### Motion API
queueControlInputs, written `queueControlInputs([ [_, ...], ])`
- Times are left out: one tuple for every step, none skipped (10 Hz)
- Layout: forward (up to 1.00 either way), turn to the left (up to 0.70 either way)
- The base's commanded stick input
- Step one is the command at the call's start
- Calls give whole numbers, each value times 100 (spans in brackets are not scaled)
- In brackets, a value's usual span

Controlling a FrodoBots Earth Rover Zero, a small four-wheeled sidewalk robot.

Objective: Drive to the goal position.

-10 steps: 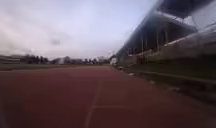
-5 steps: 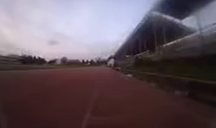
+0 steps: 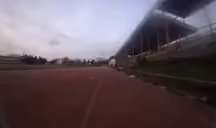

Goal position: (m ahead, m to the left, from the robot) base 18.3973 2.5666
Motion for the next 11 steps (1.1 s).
queueControlInputs([
  [70, 0],
  [70, 0],
  [70, 0],
  [70, 0],
  [70, 0],
  [70, 0],
  [70, 0],
  [70, 0],
  [70, 0],
  [70, 0],
  [70, 0],
])
